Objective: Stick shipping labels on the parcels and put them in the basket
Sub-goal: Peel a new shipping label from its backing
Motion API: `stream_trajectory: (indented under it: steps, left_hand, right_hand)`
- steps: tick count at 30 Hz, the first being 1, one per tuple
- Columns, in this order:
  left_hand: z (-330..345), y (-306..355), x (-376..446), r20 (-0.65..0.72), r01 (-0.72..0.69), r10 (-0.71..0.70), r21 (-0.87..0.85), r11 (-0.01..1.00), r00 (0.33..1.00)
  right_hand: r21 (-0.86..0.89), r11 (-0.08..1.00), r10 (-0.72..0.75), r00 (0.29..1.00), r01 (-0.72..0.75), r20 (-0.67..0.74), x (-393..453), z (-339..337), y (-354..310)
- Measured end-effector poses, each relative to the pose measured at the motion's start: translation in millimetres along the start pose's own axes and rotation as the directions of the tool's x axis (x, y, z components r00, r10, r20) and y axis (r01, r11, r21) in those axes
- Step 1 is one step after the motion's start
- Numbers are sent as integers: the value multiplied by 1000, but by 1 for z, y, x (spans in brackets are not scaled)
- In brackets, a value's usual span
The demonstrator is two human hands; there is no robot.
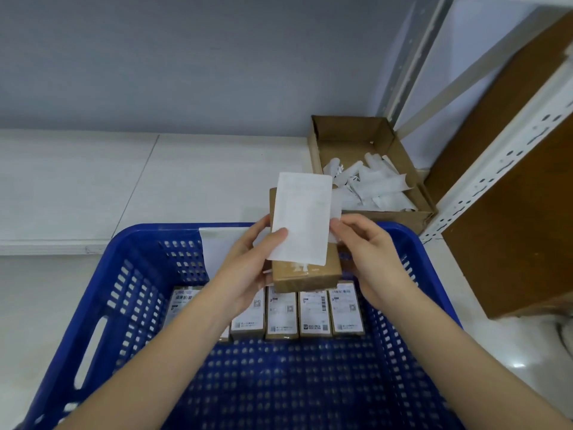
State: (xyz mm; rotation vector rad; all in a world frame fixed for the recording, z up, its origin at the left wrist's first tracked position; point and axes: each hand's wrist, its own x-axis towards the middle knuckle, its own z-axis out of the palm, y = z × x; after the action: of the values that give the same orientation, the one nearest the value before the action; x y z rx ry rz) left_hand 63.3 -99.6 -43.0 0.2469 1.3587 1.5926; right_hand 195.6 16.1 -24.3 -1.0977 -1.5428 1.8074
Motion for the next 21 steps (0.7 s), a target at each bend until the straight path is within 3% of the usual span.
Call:
stream_trajectory:
  steps: [3, 5, 11, 16, 21]
  left_hand:
    - [5, 12, 22, -13, -45, 45, 19, 999, 999]
    - [9, 17, 37, -12, -66, 66, 36, 997, 998]
    - [12, 17, 73, -6, -59, 60, 42, 997, 998]
    - [7, 19, 89, 7, -56, 56, 57, 997, 998]
    - [-3, 22, 94, -6, -59, 60, 75, 995, 998]
  right_hand:
    - [-15, 997, -82, 992, 80, -98, 35, -8, -12]
    - [-168, 970, -205, 963, 176, -174, 62, -20, -19]
    - [-461, 849, -364, 919, 260, -152, 153, -57, -24]
    - [-588, 801, -309, 918, 109, -250, 217, -80, -2]
    - [-785, 613, -247, 920, -95, -304, 233, -93, 14]
